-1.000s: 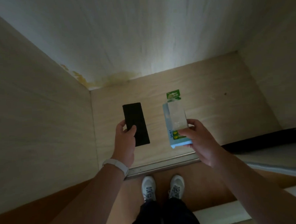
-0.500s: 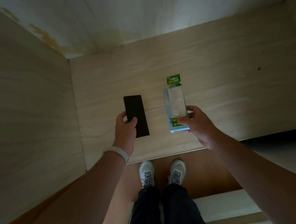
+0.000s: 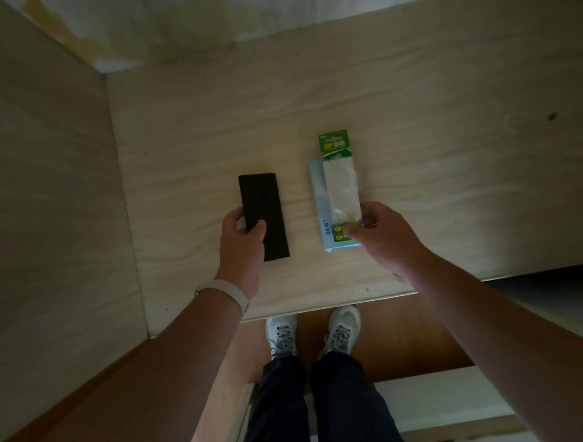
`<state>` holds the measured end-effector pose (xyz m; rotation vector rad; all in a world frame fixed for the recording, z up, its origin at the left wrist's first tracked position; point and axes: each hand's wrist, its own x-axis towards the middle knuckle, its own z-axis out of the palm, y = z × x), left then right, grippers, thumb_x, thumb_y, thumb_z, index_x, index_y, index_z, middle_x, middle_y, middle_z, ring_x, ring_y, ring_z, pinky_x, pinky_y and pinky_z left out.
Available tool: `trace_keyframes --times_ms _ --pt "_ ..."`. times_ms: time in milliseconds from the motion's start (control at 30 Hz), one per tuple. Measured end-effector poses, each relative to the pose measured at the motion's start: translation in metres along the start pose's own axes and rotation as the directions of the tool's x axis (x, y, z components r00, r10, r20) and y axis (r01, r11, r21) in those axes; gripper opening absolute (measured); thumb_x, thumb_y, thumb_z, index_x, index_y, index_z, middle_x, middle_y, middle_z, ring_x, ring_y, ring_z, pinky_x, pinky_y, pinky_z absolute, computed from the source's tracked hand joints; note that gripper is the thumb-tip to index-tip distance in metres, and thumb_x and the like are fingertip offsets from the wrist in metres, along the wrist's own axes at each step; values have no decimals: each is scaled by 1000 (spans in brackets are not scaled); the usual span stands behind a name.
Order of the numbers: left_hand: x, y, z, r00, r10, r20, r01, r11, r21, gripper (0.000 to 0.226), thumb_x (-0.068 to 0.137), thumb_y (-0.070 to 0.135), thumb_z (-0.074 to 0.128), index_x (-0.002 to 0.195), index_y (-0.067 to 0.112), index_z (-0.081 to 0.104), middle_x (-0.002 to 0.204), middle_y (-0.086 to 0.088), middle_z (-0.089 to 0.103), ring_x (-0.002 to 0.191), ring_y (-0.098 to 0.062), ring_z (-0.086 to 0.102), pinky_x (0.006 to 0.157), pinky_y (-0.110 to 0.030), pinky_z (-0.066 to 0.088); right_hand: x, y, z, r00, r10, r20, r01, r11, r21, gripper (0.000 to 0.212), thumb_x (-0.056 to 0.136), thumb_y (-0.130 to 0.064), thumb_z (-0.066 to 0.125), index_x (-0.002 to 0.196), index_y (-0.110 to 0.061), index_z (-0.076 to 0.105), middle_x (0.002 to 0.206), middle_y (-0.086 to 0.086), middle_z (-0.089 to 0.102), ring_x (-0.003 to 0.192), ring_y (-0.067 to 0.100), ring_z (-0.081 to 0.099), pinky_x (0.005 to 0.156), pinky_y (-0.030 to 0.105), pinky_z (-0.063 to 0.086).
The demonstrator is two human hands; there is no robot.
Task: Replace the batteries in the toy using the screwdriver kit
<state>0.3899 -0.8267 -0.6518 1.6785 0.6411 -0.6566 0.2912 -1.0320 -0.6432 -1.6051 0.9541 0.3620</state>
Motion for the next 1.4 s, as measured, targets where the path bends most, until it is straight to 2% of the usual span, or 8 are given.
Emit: trace_keyframes --times_ms 333,400,567,733,833,967,1133,1400 --pt "-1 0 7 989 133 -65 -120 977 177 26 95 12 65 115 26 55 97 9 66 80 -5 65 49 -10 47 2 -8 -8 996 -50 -77 26 961 -276 16 84 -27 73 90 -20 61 86 -3 66 84 16 62 71 31 50" --pt "-2 0 8 981 175 -80 -152 958 243 25 95 14 67 116 23 56 94 9 63 77 -3 62 46 -5 44 3 -8 -11 997 -32 -69 14 969 -248 16 82 -26 75 87 -18 62 80 -3 65 80 19 64 64 28 47" --pt "-3 -1 11 973 203 -108 -153 922 354 23 94 19 68 112 23 55 117 -9 63 82 -10 62 46 -10 45 -1 -8 -26 996 -2 -86 3 1000 5 13 84 -12 75 87 -15 63 74 3 63 79 29 68 85 54 56" --pt "-5 1 13 961 253 -113 -187 893 410 23 93 16 68 115 14 60 111 -10 65 80 -10 63 46 -5 43 -3 7 -56 983 25 -184 -12 997 76 21 84 -8 74 82 -21 58 70 2 58 68 22 63 79 47 58" --pt "-6 1 16 961 250 -119 -181 893 413 16 92 16 68 104 20 58 107 -10 66 72 -3 59 42 -4 41 -1 20 -69 977 -2 -215 -12 998 -62 20 83 -15 75 87 -23 57 74 -1 63 73 24 65 77 46 57" --pt "-7 -1 17 956 264 -125 -190 887 421 20 91 17 69 108 10 64 92 -3 66 67 -3 60 41 -4 40 3 33 -76 956 -127 -264 26 934 -357 20 82 -28 71 93 -27 54 74 -14 60 72 9 59 59 24 39" --pt "-3 -7 16 964 227 -136 -168 923 346 31 91 21 70 118 7 64 111 -16 66 75 -10 63 46 -2 41 5 39 -70 935 -217 -279 57 871 -488 13 85 -27 65 88 -24 53 73 -12 54 63 -7 43 52 16 27" --pt "-25 5 -1 926 350 -140 -223 808 545 35 93 23 63 128 18 59 122 -5 56 96 -13 53 64 -8 33 -10 33 -69 948 -144 -284 -3 889 -459 29 90 -36 58 108 -15 60 90 -1 60 81 18 55 68 27 34"
